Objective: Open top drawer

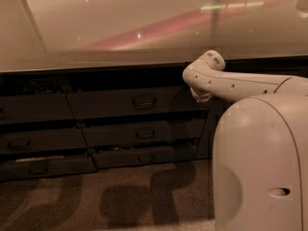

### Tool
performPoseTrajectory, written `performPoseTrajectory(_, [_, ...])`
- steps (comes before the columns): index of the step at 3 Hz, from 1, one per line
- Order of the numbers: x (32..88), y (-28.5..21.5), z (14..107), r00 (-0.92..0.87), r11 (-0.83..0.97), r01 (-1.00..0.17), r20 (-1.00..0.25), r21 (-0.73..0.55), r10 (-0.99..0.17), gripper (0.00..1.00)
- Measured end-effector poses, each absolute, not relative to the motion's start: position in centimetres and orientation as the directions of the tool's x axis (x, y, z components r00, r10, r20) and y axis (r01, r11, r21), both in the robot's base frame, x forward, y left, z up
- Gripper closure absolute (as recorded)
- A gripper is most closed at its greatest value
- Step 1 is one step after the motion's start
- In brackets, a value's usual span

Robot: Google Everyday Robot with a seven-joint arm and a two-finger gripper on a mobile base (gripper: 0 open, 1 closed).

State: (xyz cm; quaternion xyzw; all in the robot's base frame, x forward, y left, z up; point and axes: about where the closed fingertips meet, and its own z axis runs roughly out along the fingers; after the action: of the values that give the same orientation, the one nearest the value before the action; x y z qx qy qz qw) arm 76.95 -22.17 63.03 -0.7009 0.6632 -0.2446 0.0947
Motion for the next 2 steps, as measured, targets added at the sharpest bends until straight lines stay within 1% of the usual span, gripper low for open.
performPoseTrajectory(2, [76.36, -22.24, 63.08, -0.001, -0.107, -0.884, 0.23, -0.455, -0.973, 1.0])
